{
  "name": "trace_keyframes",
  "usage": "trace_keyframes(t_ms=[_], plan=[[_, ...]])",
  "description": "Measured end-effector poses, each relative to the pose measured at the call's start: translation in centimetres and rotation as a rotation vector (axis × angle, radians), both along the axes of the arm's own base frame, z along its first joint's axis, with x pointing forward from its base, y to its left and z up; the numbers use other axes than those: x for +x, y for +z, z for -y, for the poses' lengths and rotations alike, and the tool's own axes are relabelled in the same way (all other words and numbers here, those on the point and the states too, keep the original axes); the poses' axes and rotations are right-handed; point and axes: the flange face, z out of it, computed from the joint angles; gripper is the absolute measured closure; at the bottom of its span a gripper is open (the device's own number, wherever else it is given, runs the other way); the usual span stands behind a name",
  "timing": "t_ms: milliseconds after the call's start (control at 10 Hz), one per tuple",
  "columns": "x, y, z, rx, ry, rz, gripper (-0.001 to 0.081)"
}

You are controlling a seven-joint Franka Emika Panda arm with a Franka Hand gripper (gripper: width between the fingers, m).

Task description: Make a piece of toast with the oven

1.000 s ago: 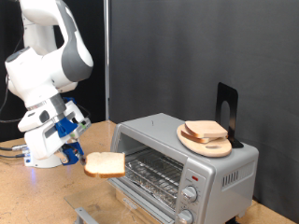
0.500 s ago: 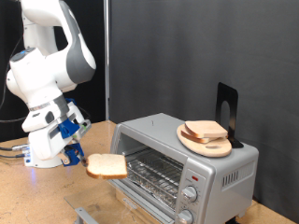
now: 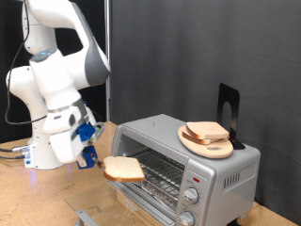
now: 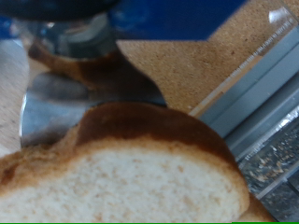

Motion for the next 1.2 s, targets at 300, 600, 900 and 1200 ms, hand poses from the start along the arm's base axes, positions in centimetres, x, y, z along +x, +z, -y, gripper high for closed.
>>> trace_keyframes(t_ms=[300,600,900,1200], plan=[[1.8,0.3,-4.1,-0.060,0.111,-0.055,0.0371],[2.9,1.1,-7.0,-0.188,0.231,-0.003,0.0371],[3.5,1.8,-8.4,-0.269,0.296,0.056,0.0371],[3.4,1.8,-8.9,-0.273,0.296,0.035,0.0371]])
